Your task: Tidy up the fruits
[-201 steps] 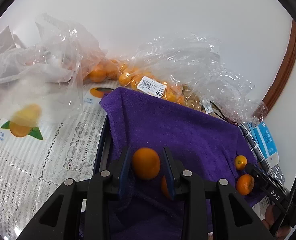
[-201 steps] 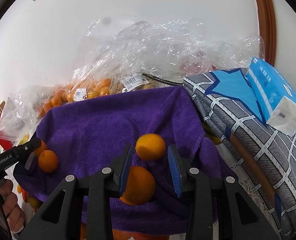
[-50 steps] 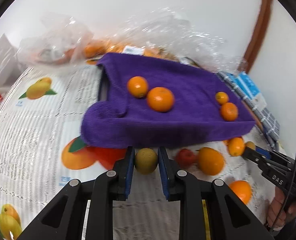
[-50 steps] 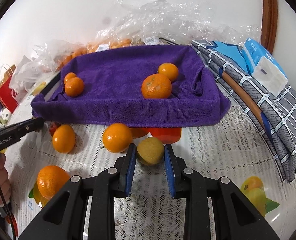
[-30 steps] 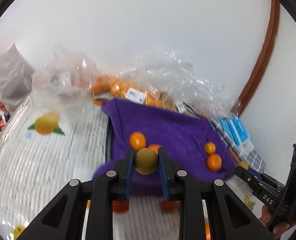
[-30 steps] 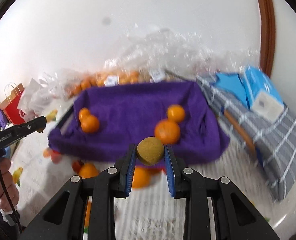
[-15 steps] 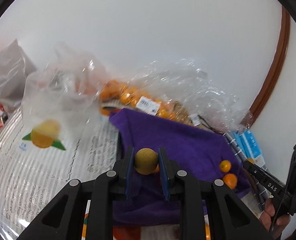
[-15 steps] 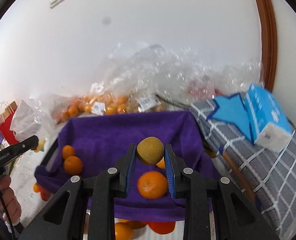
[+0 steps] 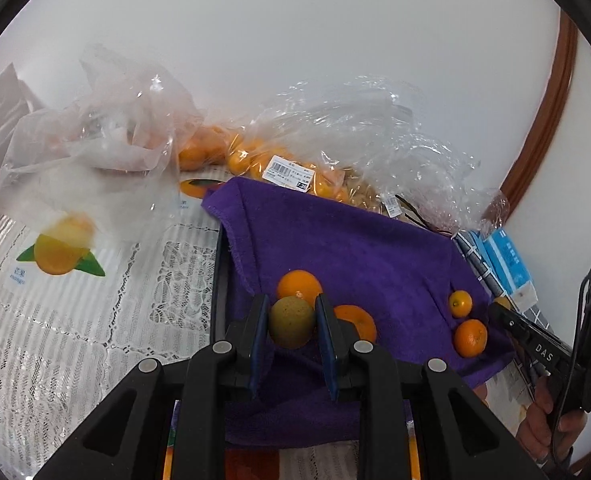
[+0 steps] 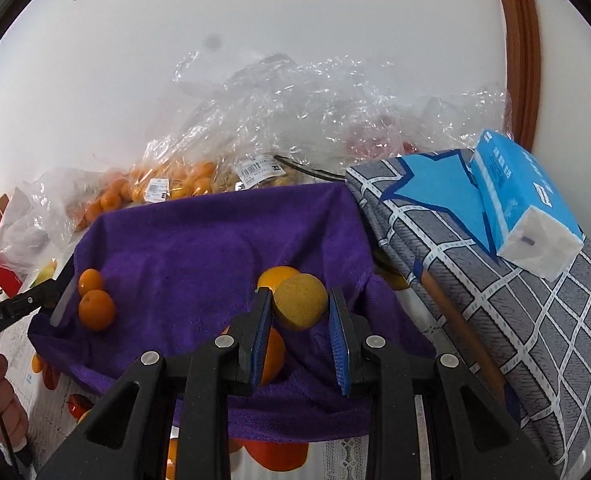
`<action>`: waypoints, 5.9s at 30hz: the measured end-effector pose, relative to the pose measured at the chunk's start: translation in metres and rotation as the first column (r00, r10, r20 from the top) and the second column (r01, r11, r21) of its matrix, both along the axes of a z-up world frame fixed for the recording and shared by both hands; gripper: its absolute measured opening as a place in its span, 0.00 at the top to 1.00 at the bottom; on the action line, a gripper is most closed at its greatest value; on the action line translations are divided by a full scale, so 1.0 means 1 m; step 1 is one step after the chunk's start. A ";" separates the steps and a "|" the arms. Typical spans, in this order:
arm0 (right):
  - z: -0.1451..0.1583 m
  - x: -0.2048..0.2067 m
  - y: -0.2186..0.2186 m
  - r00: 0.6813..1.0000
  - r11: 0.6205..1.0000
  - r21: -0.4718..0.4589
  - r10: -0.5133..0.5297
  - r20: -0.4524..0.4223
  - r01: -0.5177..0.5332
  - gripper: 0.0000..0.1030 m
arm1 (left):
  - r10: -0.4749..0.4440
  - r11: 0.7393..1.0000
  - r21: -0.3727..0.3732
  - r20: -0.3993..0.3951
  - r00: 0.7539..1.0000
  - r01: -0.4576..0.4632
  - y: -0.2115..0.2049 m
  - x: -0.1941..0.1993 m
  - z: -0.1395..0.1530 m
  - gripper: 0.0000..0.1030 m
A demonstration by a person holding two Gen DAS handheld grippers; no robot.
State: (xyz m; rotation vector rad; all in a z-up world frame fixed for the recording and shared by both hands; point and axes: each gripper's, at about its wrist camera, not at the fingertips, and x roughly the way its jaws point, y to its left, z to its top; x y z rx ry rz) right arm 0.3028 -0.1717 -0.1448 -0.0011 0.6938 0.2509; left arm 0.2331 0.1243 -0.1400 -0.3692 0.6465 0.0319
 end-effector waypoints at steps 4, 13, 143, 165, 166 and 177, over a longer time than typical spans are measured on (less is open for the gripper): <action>-0.002 0.000 0.000 1.000 1.000 -0.005 -0.012 0.001 0.012 0.73 | -0.008 1.000 0.010 -0.010 1.000 0.008 -0.003 0.001 -0.002 0.78; -0.009 0.001 0.002 1.000 0.999 -0.024 -0.023 -0.012 0.023 0.73 | -0.008 1.000 -0.024 -0.031 0.999 0.007 0.002 0.005 -0.007 0.78; -0.019 -0.109 -0.044 0.997 0.995 0.092 -0.039 -0.072 0.045 0.67 | -0.250 0.953 0.176 0.004 0.968 0.246 -0.083 -0.067 0.000 0.77; 0.032 -0.084 -0.001 0.998 0.994 0.100 0.048 0.040 -0.051 0.67 | -0.090 0.995 0.039 0.060 0.994 0.088 -0.027 -0.047 0.011 0.77; 0.037 -0.078 0.007 0.997 0.993 0.095 0.066 0.045 -0.070 0.67 | -0.085 0.996 0.029 0.055 0.995 0.084 -0.025 -0.044 0.012 0.77; 0.008 -0.035 0.048 0.993 0.989 0.088 0.119 -0.001 -0.118 0.67 | -0.110 0.994 -0.022 0.013 0.994 0.110 -0.025 -0.016 -0.001 0.77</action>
